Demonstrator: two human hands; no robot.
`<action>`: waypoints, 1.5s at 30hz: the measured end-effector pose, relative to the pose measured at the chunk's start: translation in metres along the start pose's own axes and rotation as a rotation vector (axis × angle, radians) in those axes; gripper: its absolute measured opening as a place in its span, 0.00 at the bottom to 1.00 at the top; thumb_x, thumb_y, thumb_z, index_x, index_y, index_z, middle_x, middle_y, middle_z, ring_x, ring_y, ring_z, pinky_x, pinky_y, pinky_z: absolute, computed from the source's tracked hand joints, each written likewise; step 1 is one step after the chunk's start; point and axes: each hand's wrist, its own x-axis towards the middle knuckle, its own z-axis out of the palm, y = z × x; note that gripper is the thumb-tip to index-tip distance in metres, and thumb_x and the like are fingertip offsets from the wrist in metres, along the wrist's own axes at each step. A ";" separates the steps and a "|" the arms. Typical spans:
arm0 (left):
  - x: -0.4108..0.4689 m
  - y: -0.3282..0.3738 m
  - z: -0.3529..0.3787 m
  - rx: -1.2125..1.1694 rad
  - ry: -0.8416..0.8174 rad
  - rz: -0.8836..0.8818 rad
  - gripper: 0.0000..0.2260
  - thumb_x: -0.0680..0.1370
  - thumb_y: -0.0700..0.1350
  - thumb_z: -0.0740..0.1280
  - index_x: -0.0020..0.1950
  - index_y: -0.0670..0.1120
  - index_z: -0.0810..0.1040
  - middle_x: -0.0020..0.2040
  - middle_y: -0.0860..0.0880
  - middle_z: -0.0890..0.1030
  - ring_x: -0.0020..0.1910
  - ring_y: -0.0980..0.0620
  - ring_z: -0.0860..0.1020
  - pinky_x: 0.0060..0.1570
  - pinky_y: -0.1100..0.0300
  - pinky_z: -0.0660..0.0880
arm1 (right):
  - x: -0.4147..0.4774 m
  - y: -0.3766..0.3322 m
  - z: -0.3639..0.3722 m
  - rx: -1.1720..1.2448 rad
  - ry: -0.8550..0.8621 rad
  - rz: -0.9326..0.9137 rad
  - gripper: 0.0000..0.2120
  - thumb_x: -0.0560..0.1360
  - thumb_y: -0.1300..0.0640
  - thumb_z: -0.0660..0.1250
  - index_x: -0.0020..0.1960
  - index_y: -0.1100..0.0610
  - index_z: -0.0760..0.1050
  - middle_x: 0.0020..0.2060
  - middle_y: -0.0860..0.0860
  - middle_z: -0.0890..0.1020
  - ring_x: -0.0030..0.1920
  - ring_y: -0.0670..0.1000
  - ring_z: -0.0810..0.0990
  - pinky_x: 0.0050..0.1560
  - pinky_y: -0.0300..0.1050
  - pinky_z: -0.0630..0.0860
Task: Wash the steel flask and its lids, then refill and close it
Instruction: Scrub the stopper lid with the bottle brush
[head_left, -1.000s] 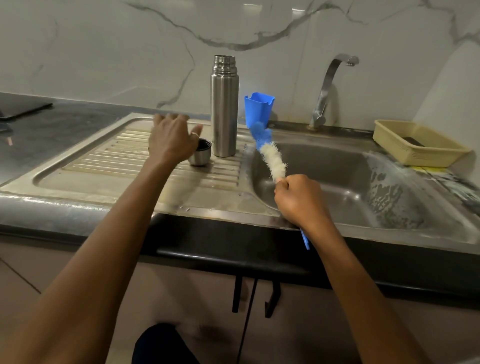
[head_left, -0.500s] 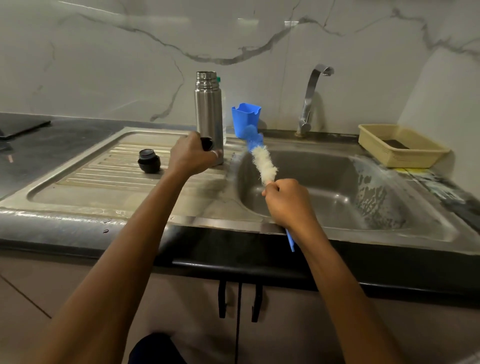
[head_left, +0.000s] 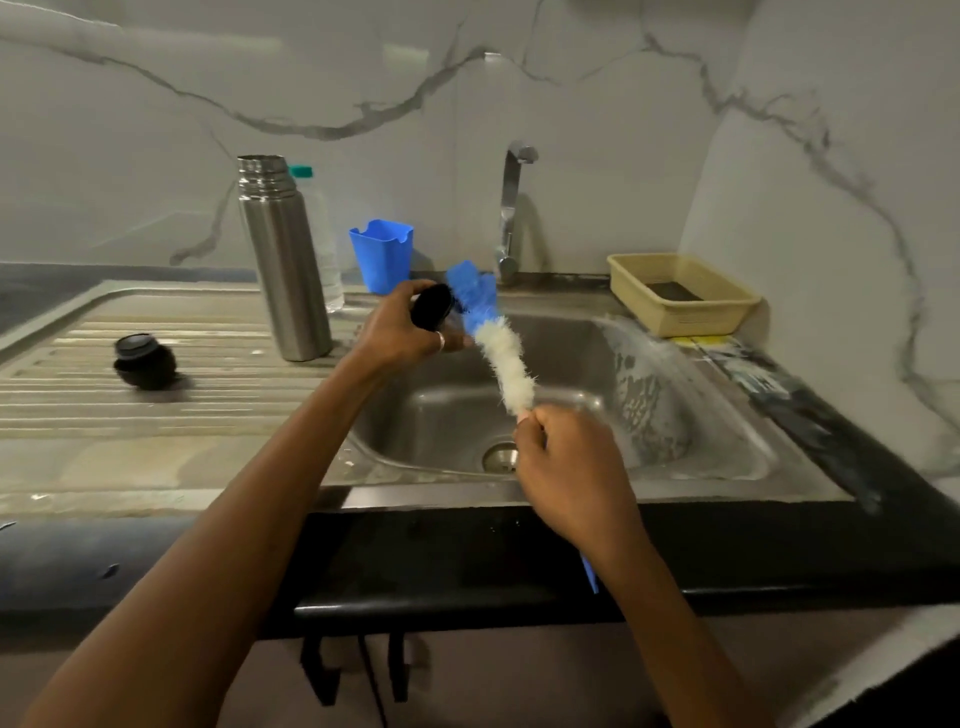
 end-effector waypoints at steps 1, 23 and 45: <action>0.002 -0.002 0.000 -0.006 -0.016 0.011 0.38 0.67 0.45 0.82 0.73 0.48 0.69 0.58 0.50 0.78 0.60 0.48 0.78 0.60 0.52 0.76 | 0.002 0.001 0.003 -0.024 0.009 -0.009 0.17 0.84 0.53 0.57 0.36 0.49 0.67 0.29 0.45 0.72 0.27 0.42 0.70 0.27 0.36 0.62; -0.012 -0.006 -0.016 -0.058 0.007 0.089 0.28 0.73 0.42 0.78 0.72 0.48 0.74 0.46 0.49 0.85 0.44 0.54 0.83 0.52 0.56 0.81 | -0.006 -0.021 0.015 -0.165 0.027 -0.088 0.15 0.84 0.52 0.56 0.53 0.58 0.78 0.41 0.49 0.81 0.34 0.44 0.74 0.29 0.33 0.61; -0.011 -0.006 -0.022 0.006 -0.359 0.229 0.05 0.76 0.41 0.75 0.43 0.47 0.80 0.31 0.59 0.75 0.33 0.60 0.73 0.38 0.65 0.70 | 0.023 -0.014 0.006 -0.192 0.119 -0.014 0.14 0.84 0.54 0.57 0.50 0.59 0.79 0.43 0.53 0.83 0.35 0.48 0.76 0.31 0.37 0.65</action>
